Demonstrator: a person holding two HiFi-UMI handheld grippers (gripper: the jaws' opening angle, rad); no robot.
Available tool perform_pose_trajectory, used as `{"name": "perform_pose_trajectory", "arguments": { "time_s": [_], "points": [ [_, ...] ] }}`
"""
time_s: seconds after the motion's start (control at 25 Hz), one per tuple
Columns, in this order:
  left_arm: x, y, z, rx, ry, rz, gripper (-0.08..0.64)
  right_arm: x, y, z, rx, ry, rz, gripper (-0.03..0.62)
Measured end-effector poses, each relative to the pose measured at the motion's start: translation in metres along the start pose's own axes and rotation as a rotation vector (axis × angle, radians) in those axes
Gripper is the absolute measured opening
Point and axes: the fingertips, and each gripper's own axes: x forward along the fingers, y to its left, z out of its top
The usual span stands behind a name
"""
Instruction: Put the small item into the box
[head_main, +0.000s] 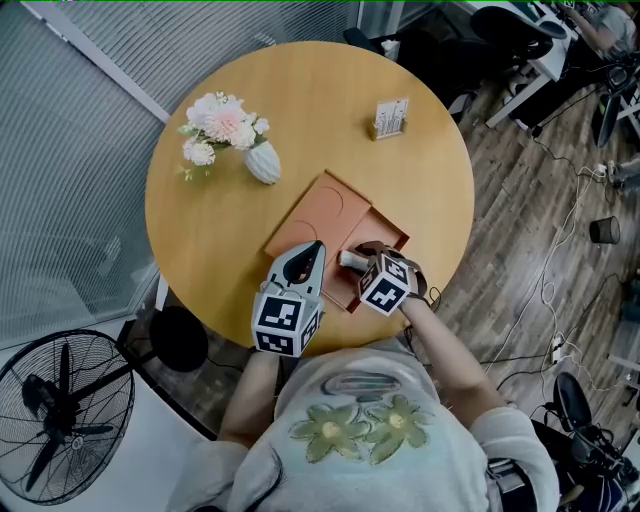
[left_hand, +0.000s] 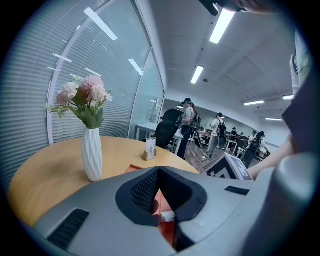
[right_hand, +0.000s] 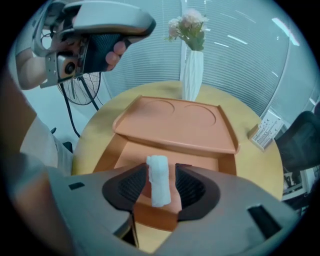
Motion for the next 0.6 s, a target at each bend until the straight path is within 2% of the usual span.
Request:
{"name": "perform_pose_trajectory", "arguments": {
  "time_s": [0.32, 0.6],
  "points": [
    [-0.002, 0.000, 0.003, 0.001, -0.010, 0.005, 0.009, -0.036, -0.008, 0.024, 0.115, -0.159, -0.036, 0.190],
    [-0.006, -0.003, 0.008, 0.007, -0.017, 0.012, 0.009, -0.074, -0.008, 0.046, 0.152, -0.283, -0.060, 0.190]
  ]
}}
